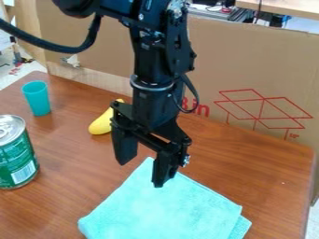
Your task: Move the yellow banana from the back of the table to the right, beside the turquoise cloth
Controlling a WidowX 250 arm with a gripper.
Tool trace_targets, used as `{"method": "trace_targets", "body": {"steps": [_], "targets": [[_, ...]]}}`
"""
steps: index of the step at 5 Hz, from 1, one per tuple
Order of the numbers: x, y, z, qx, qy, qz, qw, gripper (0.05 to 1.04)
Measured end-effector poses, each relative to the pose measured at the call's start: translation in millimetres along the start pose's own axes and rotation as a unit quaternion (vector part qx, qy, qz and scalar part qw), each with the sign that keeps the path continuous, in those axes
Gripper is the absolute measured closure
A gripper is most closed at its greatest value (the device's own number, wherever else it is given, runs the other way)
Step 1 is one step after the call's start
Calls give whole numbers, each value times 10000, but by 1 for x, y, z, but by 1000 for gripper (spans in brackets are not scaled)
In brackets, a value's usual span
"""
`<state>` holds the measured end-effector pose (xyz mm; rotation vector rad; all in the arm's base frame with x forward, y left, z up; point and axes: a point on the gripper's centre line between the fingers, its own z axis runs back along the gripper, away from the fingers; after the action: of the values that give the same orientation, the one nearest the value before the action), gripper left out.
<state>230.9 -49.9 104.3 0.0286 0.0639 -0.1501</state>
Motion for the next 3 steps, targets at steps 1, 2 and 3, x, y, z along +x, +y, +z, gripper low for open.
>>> {"method": "trace_targets", "body": {"steps": [1, 2, 3], "targets": [[-3, 0, -6, 16, 122, -13, 9999, 83], [-4, 20, 2, 50, -110, 324, 9994, 83], [-6, 51, 12, 61, -356, 687, 9970, 83]]}}
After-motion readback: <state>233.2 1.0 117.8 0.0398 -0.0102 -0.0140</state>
